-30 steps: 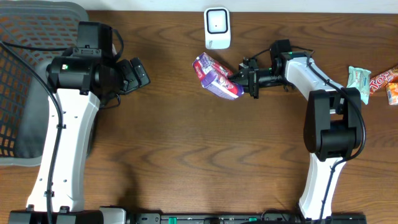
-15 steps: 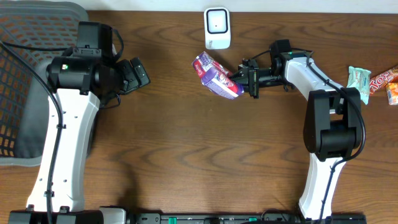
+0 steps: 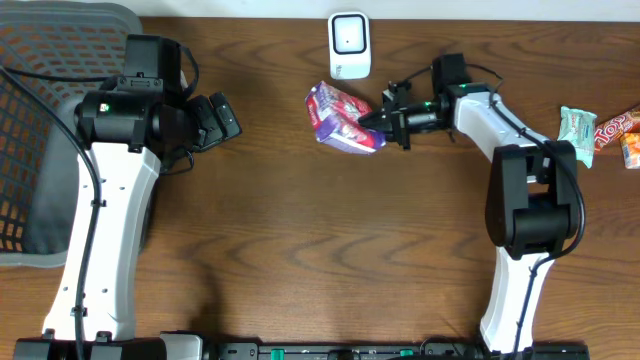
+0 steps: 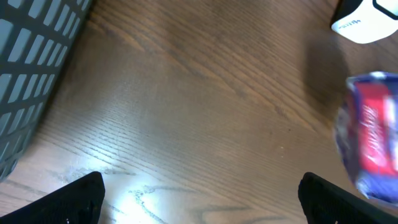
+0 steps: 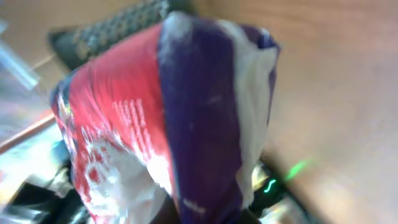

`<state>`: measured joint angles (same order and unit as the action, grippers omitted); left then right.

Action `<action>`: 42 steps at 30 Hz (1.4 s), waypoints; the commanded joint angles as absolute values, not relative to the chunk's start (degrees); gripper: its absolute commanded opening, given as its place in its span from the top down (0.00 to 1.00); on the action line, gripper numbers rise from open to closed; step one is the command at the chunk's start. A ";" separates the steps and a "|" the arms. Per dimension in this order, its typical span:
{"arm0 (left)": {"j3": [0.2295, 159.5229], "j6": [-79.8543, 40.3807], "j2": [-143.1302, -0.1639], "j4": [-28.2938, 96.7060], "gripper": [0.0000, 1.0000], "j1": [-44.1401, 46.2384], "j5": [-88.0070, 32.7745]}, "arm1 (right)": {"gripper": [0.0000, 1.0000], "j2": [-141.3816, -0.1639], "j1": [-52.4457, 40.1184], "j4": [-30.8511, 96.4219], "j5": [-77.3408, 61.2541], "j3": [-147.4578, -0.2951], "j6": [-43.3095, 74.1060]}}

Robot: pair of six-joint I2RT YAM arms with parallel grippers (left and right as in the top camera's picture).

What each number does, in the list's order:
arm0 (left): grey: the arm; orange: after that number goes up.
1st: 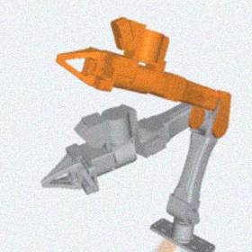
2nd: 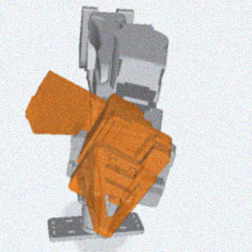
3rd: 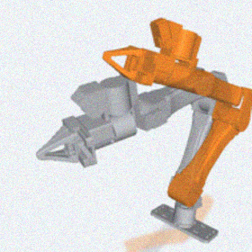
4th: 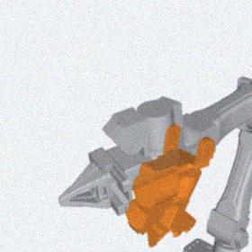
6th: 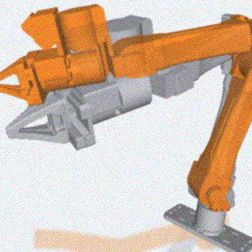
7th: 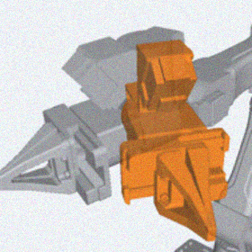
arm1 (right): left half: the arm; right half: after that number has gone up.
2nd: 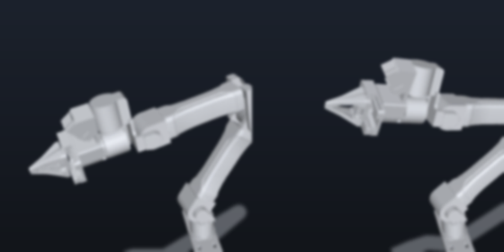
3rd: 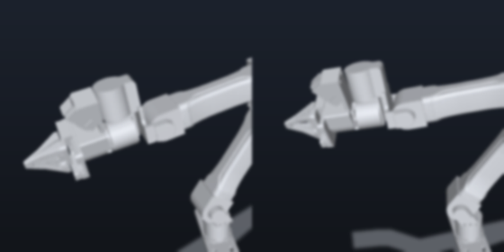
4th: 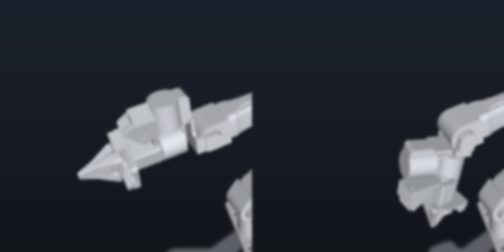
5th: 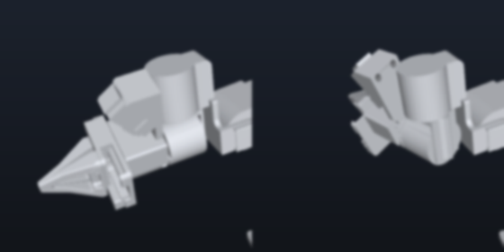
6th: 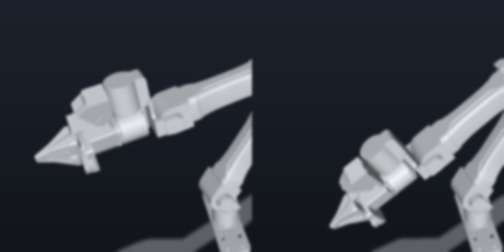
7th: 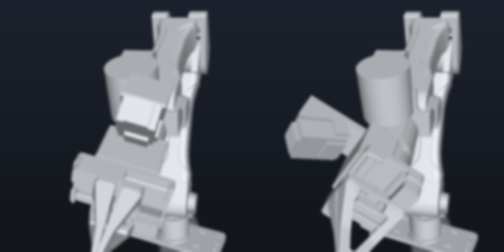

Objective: Scan the item barcode
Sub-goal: 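Hold the purple pack up in front of the white scanner, then carry the purple pack to the right edge and release it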

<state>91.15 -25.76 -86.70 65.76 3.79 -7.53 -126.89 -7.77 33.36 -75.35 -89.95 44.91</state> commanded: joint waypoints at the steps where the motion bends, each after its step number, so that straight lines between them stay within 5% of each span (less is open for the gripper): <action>1: 91.20 -26.24 -86.83 65.95 0.01 3.60 -7.22 | 0.99 -126.10 -10.07 20.95 -62.70 -91.81 52.27; 5: 91.20 -26.24 -86.83 65.95 0.01 3.60 -7.20 | 0.98 -126.10 -11.79 3.14 -51.00 -94.61 55.29; 12: 91.20 -26.24 -86.83 65.95 0.01 3.60 -7.20 | 0.98 -126.13 -14.61 2.55 -18.76 -102.00 56.12; 17: 91.20 -26.24 -86.83 65.93 0.01 3.60 -7.20 | 0.98 -126.13 -16.62 -0.49 -7.66 -102.52 58.15; 31: 91.20 -26.24 -86.83 65.93 0.01 3.60 -7.20 | 0.99 -126.10 -16.16 -2.07 -6.61 -102.56 65.91; 42: 91.20 -26.24 -86.83 65.95 0.01 3.60 -7.20 | 0.99 -115.31 6.42 24.05 -5.67 -102.56 52.38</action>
<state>91.15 -25.76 -86.70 65.80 3.79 -7.53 -122.15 -1.23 19.55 -7.86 -101.23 60.12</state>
